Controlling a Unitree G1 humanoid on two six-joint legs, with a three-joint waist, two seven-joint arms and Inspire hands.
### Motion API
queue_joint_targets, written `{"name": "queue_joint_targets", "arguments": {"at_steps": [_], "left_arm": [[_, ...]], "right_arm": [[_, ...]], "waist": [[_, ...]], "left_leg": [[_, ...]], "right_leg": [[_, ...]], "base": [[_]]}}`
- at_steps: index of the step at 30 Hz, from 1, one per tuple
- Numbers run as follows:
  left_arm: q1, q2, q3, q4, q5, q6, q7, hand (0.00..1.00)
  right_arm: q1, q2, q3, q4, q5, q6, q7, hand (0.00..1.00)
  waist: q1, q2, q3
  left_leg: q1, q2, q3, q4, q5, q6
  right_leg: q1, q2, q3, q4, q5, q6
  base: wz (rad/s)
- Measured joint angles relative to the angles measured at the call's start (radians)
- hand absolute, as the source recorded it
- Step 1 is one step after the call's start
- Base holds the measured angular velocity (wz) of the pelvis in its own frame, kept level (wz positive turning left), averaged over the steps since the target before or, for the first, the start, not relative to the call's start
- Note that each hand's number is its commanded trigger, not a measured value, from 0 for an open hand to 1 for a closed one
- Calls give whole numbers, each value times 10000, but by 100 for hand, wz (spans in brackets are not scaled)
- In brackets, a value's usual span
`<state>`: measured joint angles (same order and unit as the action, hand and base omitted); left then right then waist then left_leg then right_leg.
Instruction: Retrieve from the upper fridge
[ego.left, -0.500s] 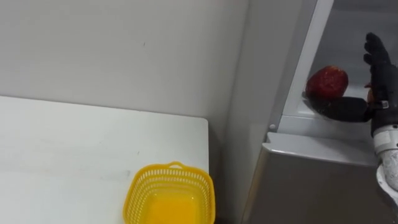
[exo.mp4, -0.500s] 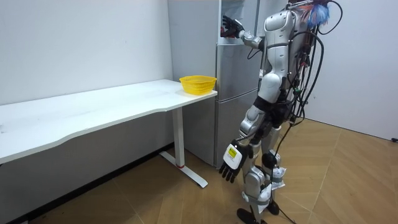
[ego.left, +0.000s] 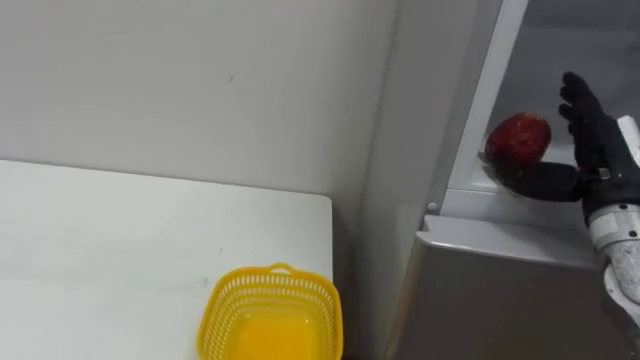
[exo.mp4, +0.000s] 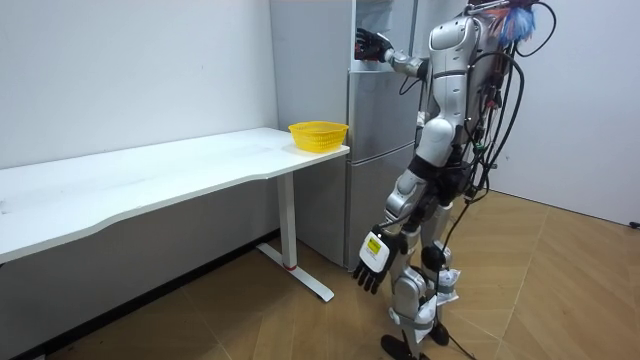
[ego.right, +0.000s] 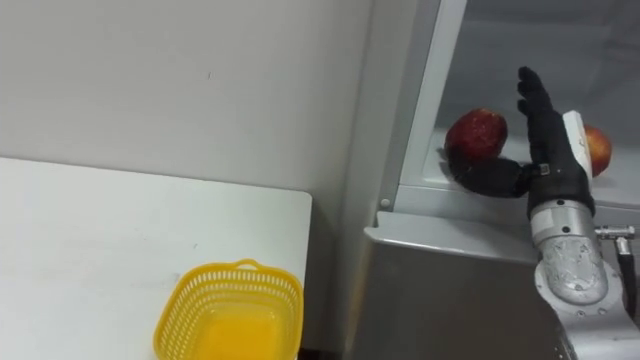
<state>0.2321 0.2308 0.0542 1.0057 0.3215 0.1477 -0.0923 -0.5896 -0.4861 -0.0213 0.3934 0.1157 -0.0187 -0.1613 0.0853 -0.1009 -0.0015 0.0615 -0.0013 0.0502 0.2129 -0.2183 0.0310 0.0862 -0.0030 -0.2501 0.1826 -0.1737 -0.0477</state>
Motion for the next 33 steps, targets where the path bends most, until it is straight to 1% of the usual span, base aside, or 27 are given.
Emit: {"name": "queue_joint_targets", "arguments": {"at_steps": [4,7,8,9,10,17,19,21,23,26,30,33], "left_arm": [[3,32,-15,-6,3,61,10,0],[-17,35,0,-29,5,124,9,0],[-37,35,0,-30,5,150,10,0],[-77,36,0,-29,5,193,10,0],[-114,37,-1,-29,1,214,14,0],[-203,91,-5,-29,-26,312,222,0],[-192,125,-5,-24,-27,349,222,0],[-196,168,-5,-23,-27,381,224,0],[-210,185,-5,-24,-27,395,225,0],[-226,193,-5,-32,-40,402,224,0],[-285,214,-4,-35,-43,401,222,0],[-366,226,-10,-35,-37,404,220,0]], "right_arm": [[2,-37,-12,8,609,149,561,0],[0,-140,-13,41,785,200,864,0],[-4,-169,-7,61,840,194,915,15],[-9,-236,-5,115,991,194,1032,80],[-23,-312,6,204,1123,191,1181,100],[-281,-355,-8,668,1320,320,1416,100],[-421,-397,-164,792,1502,337,1377,100],[-494,-491,-157,917,1555,343,1406,100],[-594,-499,-145,1005,1567,352,1418,100],[-610,-554,-134,1046,1625,345,1437,100],[-609,-555,-102,1053,1624,374,1441,100],[-610,-544,-101,1045,1530,415,1441,100]], "waist": [[0,6,4],[2,8,6],[3,7,7],[12,7,7],[18,0,6],[30,-115,9],[32,-119,7],[31,-128,4],[30,-132,2],[33,-168,-20],[36,-189,-10],[80,-169,3]], "left_leg": [[15,8,12,41,2,-4],[17,26,11,70,-1,-10],[17,28,10,69,0,-10],[18,31,10,68,0,-11],[23,31,10,68,1,-12],[38,29,15,76,1,-12],[41,30,17,76,1,-12],[42,35,18,76,1,-13],[40,38,21,73,3,-16],[57,43,50,91,5,-19],[140,46,93,83,-1,-21],[176,67,225,56,-12,-26]], "right_leg": [[60,18,16,-88,12,-29],[111,37,-2,-137,31,-43],[111,37,-7,-138,31,-43],[111,39,-10,-139,31,-43],[113,39,-9,-137,31,-43],[111,38,10,-134,33,-44],[113,41,13,-131,34,-46],[117,50,15,-129,35,-48],[110,55,18,-134,34,-50],[91,59,39,-136,32,-52],[104,56,66,-134,34,-52],[98,64,108,-131,33,-52]], "base": [[0],[0],[0],[0],[0],[0],[0],[0],[0],[-1],[-1],[-5]]}}
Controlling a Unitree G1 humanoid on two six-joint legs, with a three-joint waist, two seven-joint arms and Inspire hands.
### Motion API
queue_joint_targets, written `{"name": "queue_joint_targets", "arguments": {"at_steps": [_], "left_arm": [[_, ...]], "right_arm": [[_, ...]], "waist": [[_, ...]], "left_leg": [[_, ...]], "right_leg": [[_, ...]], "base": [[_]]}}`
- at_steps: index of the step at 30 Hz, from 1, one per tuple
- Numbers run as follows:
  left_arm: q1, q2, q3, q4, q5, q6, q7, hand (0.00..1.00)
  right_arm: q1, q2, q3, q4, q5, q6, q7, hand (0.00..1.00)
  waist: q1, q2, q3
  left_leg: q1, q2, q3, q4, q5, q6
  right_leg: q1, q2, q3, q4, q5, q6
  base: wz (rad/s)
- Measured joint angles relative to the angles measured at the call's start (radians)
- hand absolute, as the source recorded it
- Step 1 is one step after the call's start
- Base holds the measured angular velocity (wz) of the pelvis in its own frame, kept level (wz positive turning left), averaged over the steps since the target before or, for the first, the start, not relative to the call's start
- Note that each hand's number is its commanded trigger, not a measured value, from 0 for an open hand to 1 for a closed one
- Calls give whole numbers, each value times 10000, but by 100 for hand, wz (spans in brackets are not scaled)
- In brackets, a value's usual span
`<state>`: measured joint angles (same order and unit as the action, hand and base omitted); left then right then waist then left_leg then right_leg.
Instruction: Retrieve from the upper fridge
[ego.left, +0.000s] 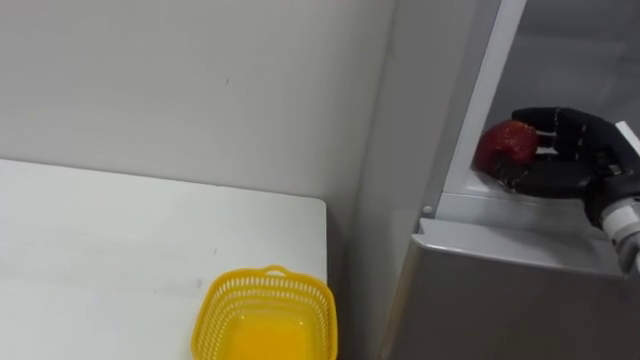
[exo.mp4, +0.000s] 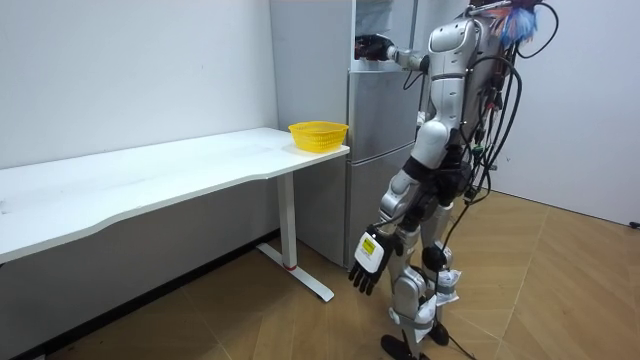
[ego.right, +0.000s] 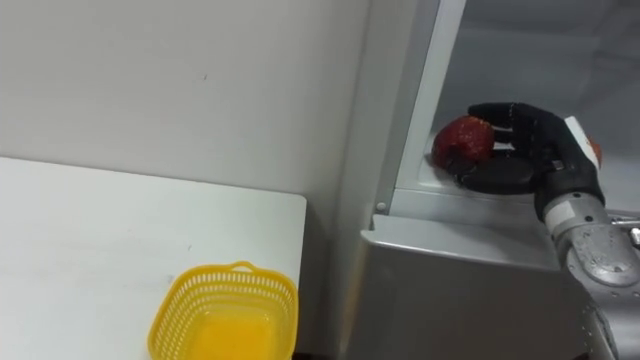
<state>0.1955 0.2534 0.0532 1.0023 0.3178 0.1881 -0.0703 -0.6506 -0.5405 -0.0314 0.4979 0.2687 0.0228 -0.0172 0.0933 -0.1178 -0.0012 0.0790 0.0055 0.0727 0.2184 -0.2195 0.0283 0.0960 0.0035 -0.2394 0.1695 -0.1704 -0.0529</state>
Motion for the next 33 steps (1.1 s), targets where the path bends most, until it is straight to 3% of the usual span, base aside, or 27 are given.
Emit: {"name": "queue_joint_targets", "arguments": {"at_steps": [11,18,20,25,33], "left_arm": [[-190,-23,-211,10,28,-13,-3,0],[-255,-122,-215,115,14,-239,61,0],[-201,-132,-225,127,9,-292,207,0],[33,-259,-194,131,47,-468,575,0],[126,-499,-360,567,-12,-869,889,0]], "right_arm": [[112,114,45,-727,-83,-2,-301,100],[965,735,50,-2902,-664,18,-991,100],[1225,745,78,-3357,-783,15,-1187,100],[2427,1081,49,-5202,-1559,1,-1929,100],[3560,1929,72,-6953,-2946,-1,-2921,100]], "waist": [[-48,214,8],[-66,424,-19],[-73,494,-10],[-108,735,-40],[-221,805,-65]], "left_leg": [[2,5,72,-143,3,1],[6,6,77,-222,3,1],[10,9,84,-246,3,1],[22,13,86,-306,3,0],[30,11,116,-291,3,0]], "right_leg": [[-65,21,167,30,0,0],[-92,29,182,27,4,7],[-103,30,183,27,5,7],[-113,37,190,23,4,8],[-121,43,235,31,3,9]], "base": [[-4],[0],[0],[0],[0]]}}
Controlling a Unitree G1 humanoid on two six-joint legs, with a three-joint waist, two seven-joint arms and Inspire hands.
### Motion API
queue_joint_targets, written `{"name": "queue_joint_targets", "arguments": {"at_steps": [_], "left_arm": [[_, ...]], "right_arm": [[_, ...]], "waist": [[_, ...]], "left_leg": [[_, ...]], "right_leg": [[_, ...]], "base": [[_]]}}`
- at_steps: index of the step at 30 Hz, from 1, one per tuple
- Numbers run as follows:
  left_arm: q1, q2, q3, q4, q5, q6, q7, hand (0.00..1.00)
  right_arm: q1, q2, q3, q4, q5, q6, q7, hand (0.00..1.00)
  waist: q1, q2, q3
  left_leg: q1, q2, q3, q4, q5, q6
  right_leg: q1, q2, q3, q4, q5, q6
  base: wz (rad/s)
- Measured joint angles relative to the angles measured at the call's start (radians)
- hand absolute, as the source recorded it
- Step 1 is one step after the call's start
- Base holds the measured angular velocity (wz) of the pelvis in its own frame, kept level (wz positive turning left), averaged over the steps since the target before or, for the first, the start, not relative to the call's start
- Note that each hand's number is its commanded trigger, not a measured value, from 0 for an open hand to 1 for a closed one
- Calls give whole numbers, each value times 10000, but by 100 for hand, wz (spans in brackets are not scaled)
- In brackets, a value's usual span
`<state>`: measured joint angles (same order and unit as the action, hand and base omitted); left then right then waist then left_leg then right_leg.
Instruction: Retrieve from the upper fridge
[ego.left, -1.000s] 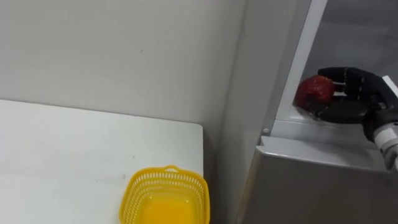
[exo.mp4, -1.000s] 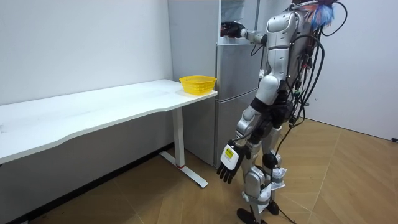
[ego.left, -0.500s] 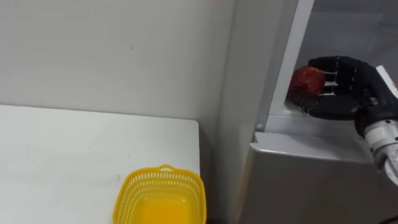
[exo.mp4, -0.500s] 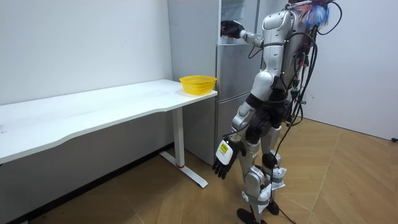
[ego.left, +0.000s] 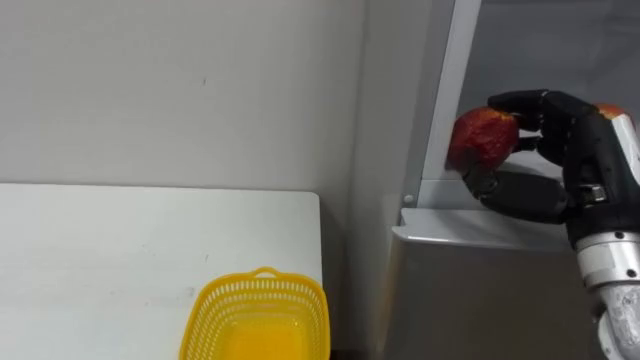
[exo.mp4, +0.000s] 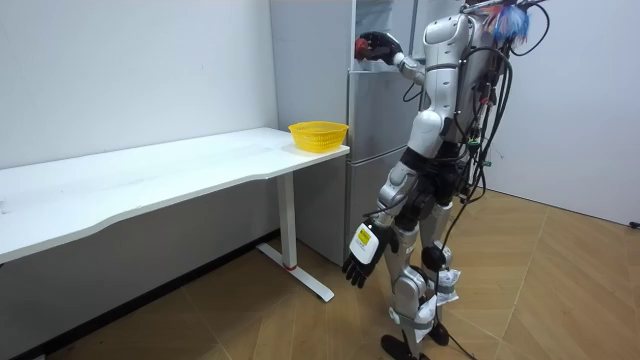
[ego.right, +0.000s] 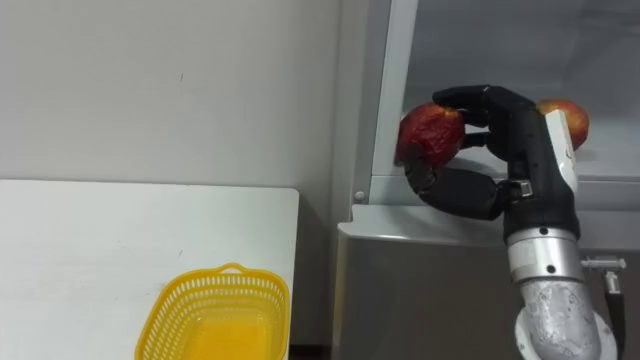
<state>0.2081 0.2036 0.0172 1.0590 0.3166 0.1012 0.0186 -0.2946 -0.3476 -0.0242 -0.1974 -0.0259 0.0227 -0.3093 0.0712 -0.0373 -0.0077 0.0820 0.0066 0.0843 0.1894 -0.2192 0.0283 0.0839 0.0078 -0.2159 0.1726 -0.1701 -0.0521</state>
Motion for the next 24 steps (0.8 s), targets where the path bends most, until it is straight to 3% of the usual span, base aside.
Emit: {"name": "queue_joint_targets", "arguments": {"at_steps": [2,7,12,16,19,24], "left_arm": [[-7,-22,-32,248,4,-30,1,0],[160,-121,-36,350,-8,-219,178,0],[122,-230,-263,643,-92,-300,293,0],[-106,-246,-444,989,-95,-613,300,0],[-178,-237,-539,1053,-92,-671,297,0],[-414,-142,-741,1121,-55,-704,180,0]], "right_arm": [[186,195,35,-566,-556,-33,-95,100],[660,755,160,-1830,-2361,-685,-1089,100],[926,772,626,-2301,-3500,-1335,-1952,100],[1087,779,951,-2584,-4506,-1581,-2160,100],[1186,786,1303,-2943,-5030,-1778,-2240,100],[1226,959,1759,-3507,-5389,-2134,-2333,100]], "waist": [[-61,45,9],[-83,71,9],[-91,47,0],[-55,-24,-10],[55,-127,-14],[200,-302,-8]], "left_leg": [[0,-2,0,6,0,1],[42,3,97,-68,0,0],[148,18,257,-98,0,0],[144,24,337,-102,0,0],[149,56,499,-135,-1,-3],[54,61,443,-147,-3,-6]], "right_leg": [[2,1,16,13,0,0],[-10,40,185,1,0,0],[12,48,280,-2,0,1],[-9,56,318,-17,-3,4],[-57,104,507,-26,-2,2],[-148,104,469,-28,-1,1]], "base": [[0],[-4],[-8],[-3],[-13],[0]]}}
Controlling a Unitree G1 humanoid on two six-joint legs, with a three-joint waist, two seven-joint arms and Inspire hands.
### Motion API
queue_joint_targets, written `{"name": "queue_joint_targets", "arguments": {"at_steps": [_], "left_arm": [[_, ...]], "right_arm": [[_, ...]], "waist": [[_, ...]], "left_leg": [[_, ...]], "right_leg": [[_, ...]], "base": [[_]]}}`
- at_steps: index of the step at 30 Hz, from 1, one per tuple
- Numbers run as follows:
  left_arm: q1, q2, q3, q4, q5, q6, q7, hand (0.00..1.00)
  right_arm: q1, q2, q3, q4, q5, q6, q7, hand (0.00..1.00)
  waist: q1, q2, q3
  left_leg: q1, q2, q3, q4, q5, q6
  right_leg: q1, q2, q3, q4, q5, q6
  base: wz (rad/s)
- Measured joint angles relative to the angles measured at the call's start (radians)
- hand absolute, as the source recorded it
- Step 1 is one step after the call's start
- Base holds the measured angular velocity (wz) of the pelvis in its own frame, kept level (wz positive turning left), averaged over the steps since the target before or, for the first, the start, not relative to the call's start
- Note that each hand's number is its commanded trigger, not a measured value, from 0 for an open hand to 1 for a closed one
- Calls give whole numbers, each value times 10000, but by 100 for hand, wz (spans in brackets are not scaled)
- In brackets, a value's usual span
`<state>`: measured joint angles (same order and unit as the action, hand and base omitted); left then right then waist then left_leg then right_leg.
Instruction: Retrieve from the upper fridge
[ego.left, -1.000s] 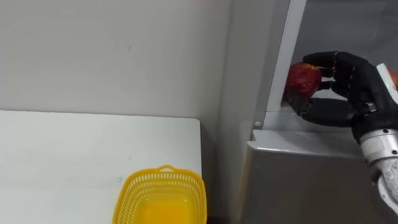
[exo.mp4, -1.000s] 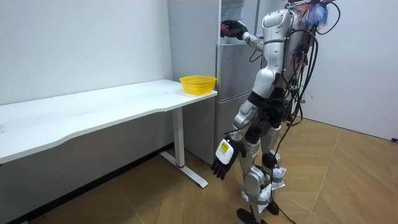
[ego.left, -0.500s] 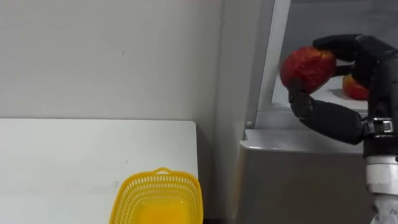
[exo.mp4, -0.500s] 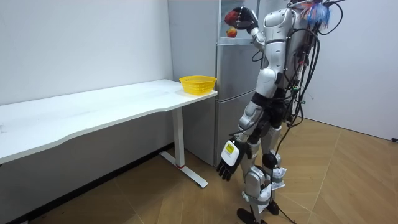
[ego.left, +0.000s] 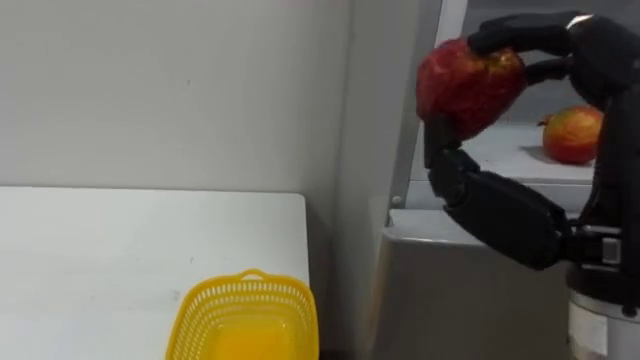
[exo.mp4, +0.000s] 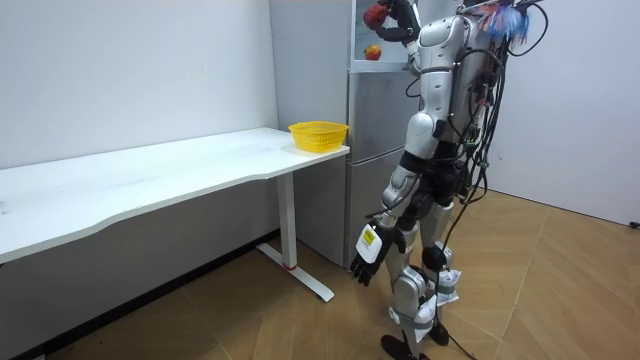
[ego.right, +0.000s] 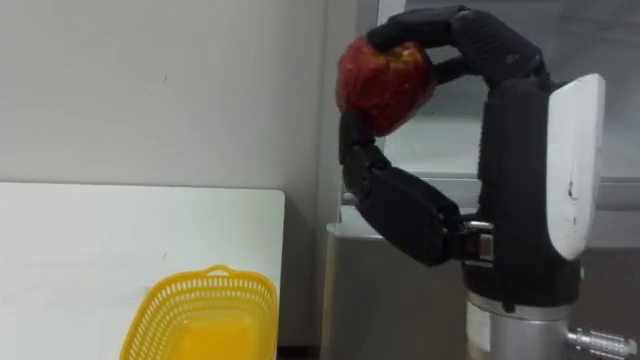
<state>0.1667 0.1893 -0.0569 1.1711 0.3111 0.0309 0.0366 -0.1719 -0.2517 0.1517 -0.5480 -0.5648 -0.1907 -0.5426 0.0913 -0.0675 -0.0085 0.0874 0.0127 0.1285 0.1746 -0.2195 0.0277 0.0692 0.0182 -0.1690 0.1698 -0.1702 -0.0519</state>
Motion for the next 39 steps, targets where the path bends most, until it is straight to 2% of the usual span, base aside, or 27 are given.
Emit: {"name": "queue_joint_targets", "arguments": {"at_steps": [4,9,14,17,19,23,25,32,34,39], "left_arm": [[-58,56,-74,-16,53,-41,-93,0],[-389,194,-514,60,-31,-38,-270,0],[-778,226,-866,313,-16,-40,-253,0],[-802,274,-870,317,-19,-62,-247,0],[-813,302,-861,286,-6,-63,-268,0],[-824,333,-825,281,74,-63,-396,0],[-837,379,-822,219,75,-61,-498,0],[-836,439,-842,-197,119,-48,-714,0],[-880,460,-826,-239,490,-3,-818,0],[-859,471,-823,-245,559,142,-910,0]], "right_arm": [[-4,4,453,-228,-84,-244,196,100],[-83,-19,1163,-220,-626,-252,444,100],[-271,-325,2204,-80,-748,-262,972,100],[-302,-408,2356,141,-757,-261,1162,100],[-464,-459,2501,476,-972,-241,1218,100],[-566,-473,2546,828,-1474,-277,1366,100],[-894,-474,2617,1603,-1476,-279,1443,100],[-1028,-472,2762,3205,-1474,208,2014,100],[-1028,-468,2933,3851,-1485,410,2129,100],[-1028,-453,2995,4622,-1525,618,2343,100]], "waist": [[102,2,0],[262,8,9],[467,-18,36],[546,-95,101],[577,-195,171],[790,-245,170],[850,-246,169],[1249,-245,169],[1368,-239,173],[1375,-217,187]], "left_leg": [[-71,-9,-61,4,-24,12],[-68,10,-82,-24,-21,3],[-71,-30,-275,-62,-21,1],[-78,-76,-450,-55,-7,12],[-99,-98,-574,-46,2,20],[-158,-110,-703,-21,1,22],[-159,-105,-770,22,3,23],[-228,-105,-857,85,4,20],[-234,-110,-863,124,6,20],[-225,-131,-930,159,7,22]], "right_leg": [[-30,-10,-120,-4,10,17],[-23,-28,-240,37,12,17],[36,-51,-303,30,13,17],[99,-88,-459,5,12,20],[134,-116,-574,-13,5,31],[138,-140,-788,-22,3,36],[155,-141,-814,-15,4,37],[128,-141,-837,-19,3,39],[139,-144,-834,-18,3,39],[194,-165,-918,-18,2,39]], "base": [[4],[3],[6],[17],[17],[12],[9],[3],[0],[4]]}}
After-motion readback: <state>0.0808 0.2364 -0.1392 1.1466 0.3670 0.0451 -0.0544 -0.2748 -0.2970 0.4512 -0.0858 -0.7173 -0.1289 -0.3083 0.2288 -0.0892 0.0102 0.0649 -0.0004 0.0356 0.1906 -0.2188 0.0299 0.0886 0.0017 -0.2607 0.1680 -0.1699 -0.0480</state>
